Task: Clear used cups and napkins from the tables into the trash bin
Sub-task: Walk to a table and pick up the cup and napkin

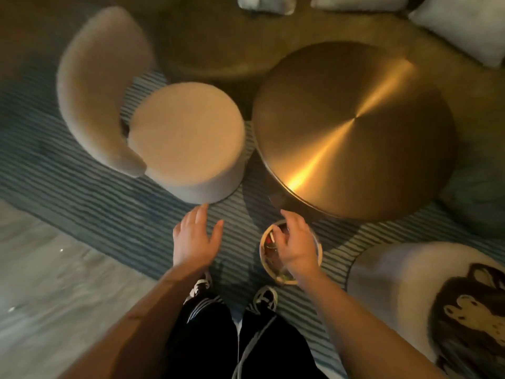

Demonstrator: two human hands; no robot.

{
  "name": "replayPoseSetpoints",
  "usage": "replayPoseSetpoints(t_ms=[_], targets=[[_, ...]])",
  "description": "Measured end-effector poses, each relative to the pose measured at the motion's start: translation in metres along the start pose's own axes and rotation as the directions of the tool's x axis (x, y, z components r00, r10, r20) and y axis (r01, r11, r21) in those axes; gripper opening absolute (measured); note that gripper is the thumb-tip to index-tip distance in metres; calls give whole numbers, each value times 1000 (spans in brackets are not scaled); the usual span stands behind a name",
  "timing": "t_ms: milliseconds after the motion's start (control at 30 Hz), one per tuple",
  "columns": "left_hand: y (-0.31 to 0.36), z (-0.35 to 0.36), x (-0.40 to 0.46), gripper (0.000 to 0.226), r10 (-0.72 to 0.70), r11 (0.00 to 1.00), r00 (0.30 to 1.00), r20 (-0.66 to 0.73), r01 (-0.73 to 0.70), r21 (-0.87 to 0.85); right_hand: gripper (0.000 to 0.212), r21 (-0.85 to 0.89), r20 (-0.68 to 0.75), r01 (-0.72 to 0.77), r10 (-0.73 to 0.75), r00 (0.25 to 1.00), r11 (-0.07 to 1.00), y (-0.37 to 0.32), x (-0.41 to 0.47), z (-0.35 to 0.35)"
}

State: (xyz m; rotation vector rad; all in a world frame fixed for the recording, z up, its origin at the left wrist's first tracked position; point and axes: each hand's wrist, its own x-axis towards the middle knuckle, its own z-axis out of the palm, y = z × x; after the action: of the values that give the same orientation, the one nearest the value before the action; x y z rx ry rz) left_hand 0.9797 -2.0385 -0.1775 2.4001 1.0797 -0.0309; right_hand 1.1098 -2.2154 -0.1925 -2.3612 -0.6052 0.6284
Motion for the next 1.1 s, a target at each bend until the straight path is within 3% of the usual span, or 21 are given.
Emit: replayPoseSetpoints(t_ms=[167, 333, 533, 800, 1100], targets=[[-55, -57, -11, 62, -173, 984, 974, -143, 167, -59, 47, -56, 156, 223, -212, 965, 973, -89, 26, 24], [-134, -121, -11, 60, -353, 935, 887, -296, 326, -140, 48, -37, 284, 332, -309, 908, 942, -185, 63, 68], [-251, -191, 31, 62, -469, 883, 801, -372, 419, -212, 45, -70, 294, 509, -470, 832, 858, -321, 113, 166], [-430, -317, 133, 64, -460, 885, 791, -405, 444, -138, 45, -107, 326, 583, -526, 786, 805, -522, 202, 296], [-530, -418, 276, 66, -453, 886, 789, -415, 449, -114, 45, -162, 292, 558, -500, 815, 814, -649, 306, 369]])
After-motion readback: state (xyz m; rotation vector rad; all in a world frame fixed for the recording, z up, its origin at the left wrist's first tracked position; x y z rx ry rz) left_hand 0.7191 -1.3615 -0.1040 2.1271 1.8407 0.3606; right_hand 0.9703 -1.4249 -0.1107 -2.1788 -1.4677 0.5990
